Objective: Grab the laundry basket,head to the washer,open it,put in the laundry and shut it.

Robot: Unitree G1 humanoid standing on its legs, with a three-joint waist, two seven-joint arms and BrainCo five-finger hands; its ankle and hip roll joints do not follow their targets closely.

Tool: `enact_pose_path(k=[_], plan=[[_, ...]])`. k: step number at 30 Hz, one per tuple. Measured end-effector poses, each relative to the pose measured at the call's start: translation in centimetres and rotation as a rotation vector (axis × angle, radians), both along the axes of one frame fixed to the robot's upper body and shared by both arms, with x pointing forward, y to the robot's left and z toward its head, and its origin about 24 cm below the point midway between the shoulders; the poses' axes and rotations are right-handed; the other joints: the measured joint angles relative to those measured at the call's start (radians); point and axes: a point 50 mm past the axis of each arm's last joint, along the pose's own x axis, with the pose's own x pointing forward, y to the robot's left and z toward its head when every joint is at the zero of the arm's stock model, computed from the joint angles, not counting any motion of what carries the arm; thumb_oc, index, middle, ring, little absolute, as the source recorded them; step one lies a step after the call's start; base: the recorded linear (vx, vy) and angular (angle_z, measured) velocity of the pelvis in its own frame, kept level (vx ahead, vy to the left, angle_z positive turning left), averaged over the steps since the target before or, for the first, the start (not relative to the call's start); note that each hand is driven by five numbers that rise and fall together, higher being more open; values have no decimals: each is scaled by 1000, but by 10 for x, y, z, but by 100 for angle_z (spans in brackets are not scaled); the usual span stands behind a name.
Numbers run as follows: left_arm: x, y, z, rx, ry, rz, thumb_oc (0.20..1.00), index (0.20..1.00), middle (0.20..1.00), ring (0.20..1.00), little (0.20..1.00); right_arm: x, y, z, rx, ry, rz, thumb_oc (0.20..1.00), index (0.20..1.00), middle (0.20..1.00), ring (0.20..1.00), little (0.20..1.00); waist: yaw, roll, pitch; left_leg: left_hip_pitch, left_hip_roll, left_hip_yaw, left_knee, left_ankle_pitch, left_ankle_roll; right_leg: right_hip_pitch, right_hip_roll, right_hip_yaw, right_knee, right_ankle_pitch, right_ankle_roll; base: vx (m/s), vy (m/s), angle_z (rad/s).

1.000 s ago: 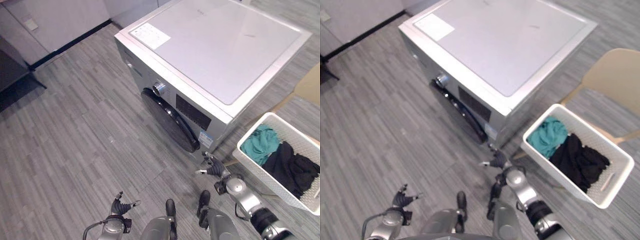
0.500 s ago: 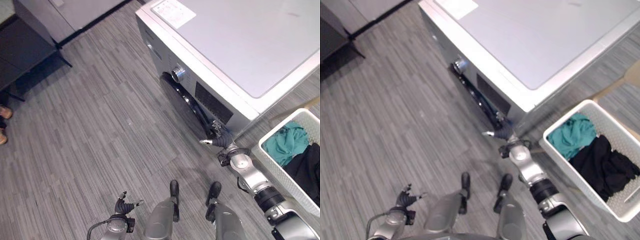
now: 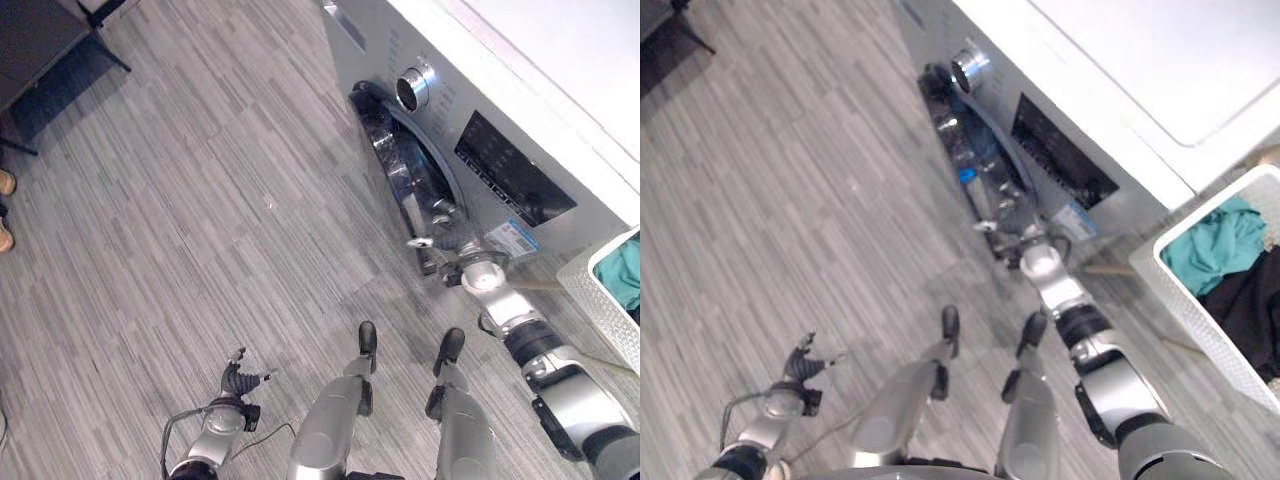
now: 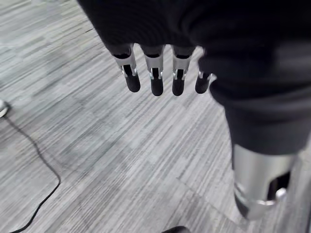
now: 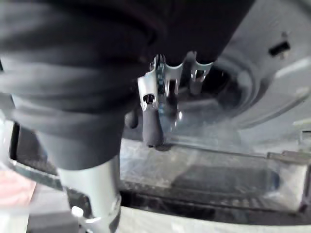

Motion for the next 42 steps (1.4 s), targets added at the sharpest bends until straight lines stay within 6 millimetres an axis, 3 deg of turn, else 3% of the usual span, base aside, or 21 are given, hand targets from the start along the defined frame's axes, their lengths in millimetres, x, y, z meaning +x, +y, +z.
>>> enact_pose_path(k=[2, 3, 5, 6, 7, 8, 10, 12, 16, 20, 22, 24, 27, 28, 33, 35, 36, 39, 40, 41, 42], plan=[[-2, -5, -3, -15, 12, 11, 1000, 1000, 1000, 1000, 1000, -11, 33, -7, -4, 42, 145, 1000, 1000, 1000, 1000, 1000, 11, -11, 1, 6, 13, -7, -2, 1, -2, 17, 16, -9, -14, 4, -6, 29, -41, 7], [2, -12, -3, -44, 4, 31, 1000, 1000, 1000, 1000, 1000, -17, 67, -6, 9, 70, 241, 1000, 1000, 1000, 1000, 1000, 13, -11, 1, 12, 21, -29, -1, 4, -7, 37, 26, -29, -21, 4, -6, 28, -72, 25], [15, -18, 2, -42, -29, 3, 1000, 1000, 1000, 1000, 1000, -17, 88, 9, 6, 37, 325, 1000, 1000, 1000, 1000, 1000, 33, -11, 1, 12, 29, -49, 0, 7, -12, 47, 35, -42, -30, 2, -9, 18, -66, 22], [25, -22, 7, -36, -54, -16, 1000, 1000, 1000, 1000, 1000, -16, 105, 26, 13, -4, 377, 1000, 1000, 1000, 1000, 1000, 57, -11, 0, 10, 34, -58, 0, 11, -19, 53, 42, -55, -33, 0, -12, 15, -94, 40], [43, -29, 20, -37, -122, -54, 1000, 1000, 1000, 1000, 1000, -14, 135, 72, 78, -113, 452, 1000, 1000, 1000, 1000, 1000, 105, -6, 0, 2, 37, -100, 7, 22, -37, 67, 49, -96, -28, -7, -22, 28, -136, 69], [52, -35, 26, -43, -164, -83, 1000, 1000, 1000, 1000, 1000, -14, 144, 94, 102, -181, 484, 1000, 1000, 1000, 1000, 1000, 112, 1, -4, 1, 40, -141, 5, 25, -46, 82, 54, -127, -31, -17, -35, 25, -104, 104], [55, -37, 29, -41, -186, -103, 1000, 1000, 1000, 1000, 1000, -16, 151, 142, 197, -333, 520, 1000, 1000, 1000, 1000, 1000, 165, 12, -6, -2, 35, -194, 0, 29, -57, 94, 53, -179, 3, -52, -39, 113, -116, 89], [47, -32, 25, -39, -161, -86, 1000, 1000, 1000, 1000, 1000, -8, 138, 158, 222, -378, 478, 1000, 1000, 1000, 1000, 1000, 196, 32, -20, -7, 32, -248, -9, 13, -85, 110, 41, -231, 28, -87, -29, 61, -23, 88], [6, -1, 5, 27, -19, -33, 1000, 1000, 1000, 1000, 1000, 10, 98, 124, 199, -279, 343, 1000, 1000, 1000, 1000, 1000, 211, 31, -38, -9, 0, -240, -10, 22, -78, 77, -20, -203, 129, -153, -2, 1, 22, 47], [-13, 6, -1, 33, 32, -5, 1000, 1000, 1000, 1000, 1000, 5, 45, 42, 150, -55, 180, 1000, 1000, 1000, 1000, 1000, 179, 24, -39, -24, -41, -179, -10, 36, -59, 23, -73, -119, 160, -143, 28, -27, 53, -21], [-5, 5, 3, 30, 7, -12, 1000, 1000, 1000, 1000, 1000, -1, 39, 22, 131, 7, 168, 1000, 1000, 1000, 1000, 1000, 146, 15, -40, -24, -45, -153, -9, 37, -58, 12, -74, -94, 142, -128, 46, -100, 89, -48], [20, -2, 20, 15, -101, -33, 1000, 1000, 1000, 1000, 1000, -27, 29, -6, 147, 63, 192, 1000, 1000, 1000, 1000, 1000, 82, -11, -36, -17, -43, -95, 5, 37, -57, 11, -67, -53, 98, -84, 46, -65, 66, -71], [43, -7, 38, 4, -193, -48, 1000, 1000, 1000, 1000, 1000, -53, 21, -35, 128, 126, 221, 1000, 1000, 1000, 1000, 1000, 26, -40, -38, -6, -30, -67, 1, 26, -47, 18, -49, -31, 72, -66, 47, -36, 65, -55], [61, -16, 52, -5, -266, -86, 1000, 1000, 1000, 1000, 1000, -68, 7, -56, 109, 182, 183, 1000, 1000, 1000, 1000, 1000, -11, -50, -35, -4, -18, -43, 1, 15, -30, 2, -40, -14, 66, -55, 39, -45, 37, -53], [106, -43, 93, -8, -444, -146, 1000, 1000, 1000, 1000, 1000, -97, -33, -98, 34, 316, 63, 1000, 1000, 1000, 1000, 1000, -94, -72, -28, -38, 1, 13, -2, 10, -27, -56, -27, 8, 48, -26, 32, -50, 28, -49], [153, -45, 152, 128, -631, -181, 1000, 1000, 1000, 1000, 1000, -104, -56, -109, -26, 354, -14, 1000, 1000, 1000, 1000, 1000, -166, -116, 14, -68, 13, 64, -11, 24, -18, -107, -13, 31, 17, 27, 34, -67, 16, -63], [165, -43, 166, 181, -654, -192, 1000, 1000, 1000, 1000, 1000, -105, -61, -110, -41, 350, -26, 1000, 1000, 1000, 1000, 1000, -190, -124, 21, -71, 15, 70, -16, 28, -17, -110, -7, 38, 1, 42, 31, -63, 25, -42], [195, -7, 220, 411, -700, -162, 1000, 1000, 1000, 1000, 1000, -100, -77, -98, -65, 297, -53, 1000, 1000, 1000, 1000, 1000, -229, -152, 47, -81, 23, 99, -20, 30, -18, -129, 6, 66, -24, 65, 26, 19, 9, -29], [198, 8, 231, 501, -683, -158, 1000, 1000, 1000, 1000, 1000, -95, -78, -91, -67, 267, -53, 1000, 1000, 1000, 1000, 1000, -239, -155, 55, -83, 27, 109, -26, 35, -17, -130, 12, 72, -37, 70, 28, -18, 15, -38], [198, 37, 262, 661, -701, -119, 1000, 1000, 1000, 1000, 1000, -93, -91, -80, -81, 220, -82, 1000, 1000, 1000, 1000, 1000, -267, -158, 65, -82, 32, 124, -31, 32, -21, -133, 20, 85, -56, 84, 23, 61, 19, -38], [196, 52, 271, 745, -678, -103, 1000, 1000, 1000, 1000, 1000, -93, -95, -77, -88, 200, -85, 1000, 1000, 1000, 1000, 1000, -269, -159, 70, -77, 36, 135, -33, 34, -18, -133, 26, 89, -62, 100, 12, -2, 16, -38]])
